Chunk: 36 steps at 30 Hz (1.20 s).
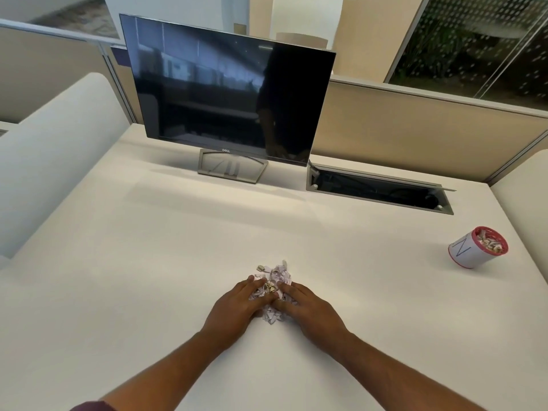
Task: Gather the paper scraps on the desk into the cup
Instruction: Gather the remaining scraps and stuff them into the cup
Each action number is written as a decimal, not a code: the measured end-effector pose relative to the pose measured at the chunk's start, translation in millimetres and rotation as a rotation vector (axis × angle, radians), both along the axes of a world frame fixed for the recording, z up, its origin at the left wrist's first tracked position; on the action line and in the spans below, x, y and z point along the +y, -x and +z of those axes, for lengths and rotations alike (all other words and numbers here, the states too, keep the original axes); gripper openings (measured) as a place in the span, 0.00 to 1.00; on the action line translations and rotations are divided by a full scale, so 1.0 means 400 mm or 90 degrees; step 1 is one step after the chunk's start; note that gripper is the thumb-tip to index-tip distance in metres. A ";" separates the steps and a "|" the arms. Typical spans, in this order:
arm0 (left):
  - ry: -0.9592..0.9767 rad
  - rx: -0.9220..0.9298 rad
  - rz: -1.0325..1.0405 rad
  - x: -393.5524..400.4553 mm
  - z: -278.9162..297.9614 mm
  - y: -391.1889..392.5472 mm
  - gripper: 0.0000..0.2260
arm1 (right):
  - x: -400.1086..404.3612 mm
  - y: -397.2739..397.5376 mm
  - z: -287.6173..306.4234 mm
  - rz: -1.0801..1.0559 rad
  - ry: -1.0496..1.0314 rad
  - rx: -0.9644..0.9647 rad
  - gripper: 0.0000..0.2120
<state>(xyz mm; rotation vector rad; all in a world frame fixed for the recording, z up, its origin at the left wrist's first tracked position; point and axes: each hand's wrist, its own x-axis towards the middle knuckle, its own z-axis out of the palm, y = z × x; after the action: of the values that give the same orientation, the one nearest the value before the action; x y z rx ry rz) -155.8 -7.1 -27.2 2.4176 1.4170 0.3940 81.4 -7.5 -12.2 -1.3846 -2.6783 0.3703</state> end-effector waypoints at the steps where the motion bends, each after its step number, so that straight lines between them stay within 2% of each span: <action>1: -0.001 -0.007 0.007 0.001 0.006 -0.002 0.27 | 0.000 -0.001 0.002 0.000 -0.006 0.000 0.30; 8: -0.019 -0.026 0.055 0.004 0.037 -0.026 0.20 | 0.007 -0.002 -0.015 -0.006 -0.063 0.025 0.21; 16: 0.026 -0.019 0.092 -0.003 0.034 -0.057 0.19 | 0.030 0.039 0.003 -0.043 -0.125 0.008 0.12; 23: 0.051 -0.005 0.139 0.018 0.036 -0.085 0.11 | 0.054 0.053 0.016 -0.085 -0.036 -0.028 0.06; 26: 0.093 -0.079 0.217 0.026 0.039 -0.092 0.10 | 0.060 0.047 0.014 -0.142 0.032 0.070 0.09; 29: 0.160 -0.185 0.349 0.034 0.048 -0.093 0.14 | 0.058 0.036 0.014 -0.286 0.106 0.200 0.08; 33: 0.151 -0.306 0.410 0.027 0.062 -0.090 0.13 | 0.038 0.016 0.027 -0.413 0.211 0.424 0.10; 36: 0.208 -0.446 0.471 0.017 0.082 -0.116 0.09 | 0.025 -0.009 0.043 -0.535 0.352 0.617 0.12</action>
<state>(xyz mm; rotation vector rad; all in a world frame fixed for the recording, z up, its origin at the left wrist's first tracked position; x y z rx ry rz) -109.3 -0.5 5.5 1.2296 1.7671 0.9645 84.8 2.3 5.0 -1.6676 -1.1439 1.2873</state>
